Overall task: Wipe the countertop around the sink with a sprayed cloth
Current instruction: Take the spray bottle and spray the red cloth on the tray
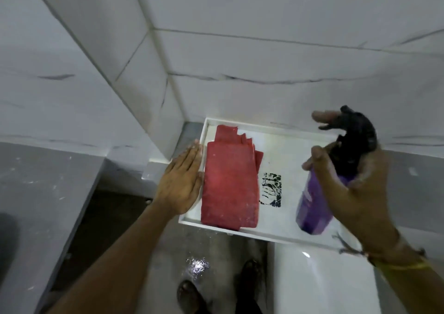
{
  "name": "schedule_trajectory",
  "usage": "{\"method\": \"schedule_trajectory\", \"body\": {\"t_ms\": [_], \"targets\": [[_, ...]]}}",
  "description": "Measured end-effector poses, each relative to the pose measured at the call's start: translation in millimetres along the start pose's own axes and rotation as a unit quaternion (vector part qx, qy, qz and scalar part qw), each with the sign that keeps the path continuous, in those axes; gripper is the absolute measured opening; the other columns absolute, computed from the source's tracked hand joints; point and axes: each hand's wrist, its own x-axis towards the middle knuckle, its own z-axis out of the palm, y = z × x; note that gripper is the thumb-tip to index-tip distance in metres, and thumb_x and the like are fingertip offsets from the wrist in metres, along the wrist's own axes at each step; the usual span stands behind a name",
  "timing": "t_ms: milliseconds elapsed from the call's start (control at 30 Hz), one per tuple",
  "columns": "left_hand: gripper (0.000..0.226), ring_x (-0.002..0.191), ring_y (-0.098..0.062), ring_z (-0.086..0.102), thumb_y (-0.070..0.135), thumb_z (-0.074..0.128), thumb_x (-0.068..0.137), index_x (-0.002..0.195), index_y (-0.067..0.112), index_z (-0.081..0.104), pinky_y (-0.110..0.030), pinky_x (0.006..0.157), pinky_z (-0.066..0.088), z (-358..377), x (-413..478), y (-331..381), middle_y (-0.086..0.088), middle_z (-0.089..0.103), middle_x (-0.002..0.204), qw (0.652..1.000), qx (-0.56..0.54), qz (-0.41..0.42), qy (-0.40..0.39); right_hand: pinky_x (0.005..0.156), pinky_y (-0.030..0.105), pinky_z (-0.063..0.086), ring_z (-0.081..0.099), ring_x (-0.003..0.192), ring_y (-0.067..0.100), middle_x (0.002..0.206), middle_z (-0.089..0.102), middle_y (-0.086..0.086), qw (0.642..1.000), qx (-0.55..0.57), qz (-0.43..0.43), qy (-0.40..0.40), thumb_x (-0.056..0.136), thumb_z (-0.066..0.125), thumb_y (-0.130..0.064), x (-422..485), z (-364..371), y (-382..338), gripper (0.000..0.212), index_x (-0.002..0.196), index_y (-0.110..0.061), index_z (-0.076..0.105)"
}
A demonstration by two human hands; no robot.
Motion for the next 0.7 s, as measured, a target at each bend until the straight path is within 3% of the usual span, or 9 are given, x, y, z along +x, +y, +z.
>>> {"method": "schedule_trajectory", "body": {"t_ms": [67, 133, 200, 333, 500, 600, 700], "targets": [[0.062, 0.149, -0.017, 0.004, 0.038, 0.016, 0.097, 0.151, 0.008, 0.008, -0.031, 0.121, 0.006, 1.3, -0.1, -1.3, -0.009, 0.007, 0.162, 1.000, 0.000, 0.003, 0.003, 0.080, 0.030, 0.054, 0.069, 0.084, 0.020, 0.113, 0.066, -0.005, 0.996, -0.009, 0.064, -0.058, 0.083, 0.061, -0.021, -33.5, 14.7, -14.2, 0.035, 0.116, -0.031, 0.055], [0.065, 0.150, -0.018, 0.004, 0.041, 0.011, 0.096, 0.151, 0.008, 0.008, -0.031, 0.121, 0.005, 1.4, 0.1, -1.1, -0.009, 0.007, 0.162, 1.000, 0.004, 0.006, 0.003, 0.078, 0.021, 0.052, 0.068, 0.081, 0.019, 0.097, 0.068, -0.008, 0.986, -0.002, 0.135, -0.099, 0.083, 0.063, -0.017, -59.1, 36.8, -16.0, 0.033, 0.104, -0.041, 0.056], [0.069, 0.150, -0.019, 0.004, 0.045, 0.006, 0.093, 0.152, 0.009, 0.008, -0.034, 0.123, 0.007, 1.2, -0.3, -0.6, -0.008, 0.006, 0.163, 1.000, 0.003, 0.006, 0.001, 0.069, 0.012, 0.049, 0.066, 0.073, 0.014, 0.088, 0.067, -0.006, 0.974, -0.012, 0.191, -0.121, 0.083, 0.065, -0.016, -73.8, 57.1, -8.8, 0.025, 0.096, -0.036, 0.058], [0.073, 0.150, -0.018, 0.002, 0.047, 0.002, 0.090, 0.152, 0.010, 0.006, -0.037, 0.124, 0.010, 2.3, -1.5, -1.0, -0.007, 0.003, 0.163, 1.000, 0.006, -0.001, -0.002, 0.069, -0.001, 0.041, 0.059, 0.083, -0.004, 0.082, 0.065, -0.013, 0.960, -0.056, 0.240, -0.136, 0.082, 0.066, -0.029, -81.6, 83.2, 6.6, 0.009, 0.088, -0.027, 0.060], [0.074, 0.150, -0.017, 0.000, 0.047, 0.000, 0.088, 0.152, 0.012, 0.003, -0.035, 0.124, 0.007, 2.3, -3.4, -0.4, -0.006, 0.001, 0.163, 1.000, 0.004, -0.008, -0.006, 0.059, 0.001, 0.040, 0.056, 0.063, -0.004, 0.066, 0.059, -0.015, 0.941, -0.107, 0.282, -0.151, 0.081, 0.065, -0.039, -84.5, 92.8, 13.0, 0.015, 0.075, -0.028, 0.056], [0.074, 0.150, -0.016, -0.001, 0.047, -0.002, 0.087, 0.152, 0.012, 0.002, -0.038, 0.124, 0.009, 1.4, -3.5, -0.3, -0.005, -0.001, 0.163, 1.000, 0.009, -0.008, -0.014, 0.058, 0.007, 0.039, 0.058, 0.071, 0.000, 0.074, 0.063, -0.013, 0.933, -0.098, 0.298, -0.178, 0.082, 0.063, -0.043, -87.4, 90.7, 12.0, 0.018, 0.083, -0.025, 0.060], [0.074, 0.151, -0.017, 0.000, 0.046, -0.001, 0.087, 0.152, 0.011, 0.002, -0.038, 0.124, 0.010, 0.8, -3.5, -0.5, -0.006, 0.001, 0.163, 1.000, 0.009, -0.006, -0.013, 0.056, 0.003, 0.041, 0.057, 0.069, -0.002, 0.072, 0.062, -0.012, 0.931, -0.119, 0.287, -0.193, 0.082, 0.065, -0.039, -90.1, 90.2, 9.3, 0.016, 0.080, -0.024, 0.060]]}}
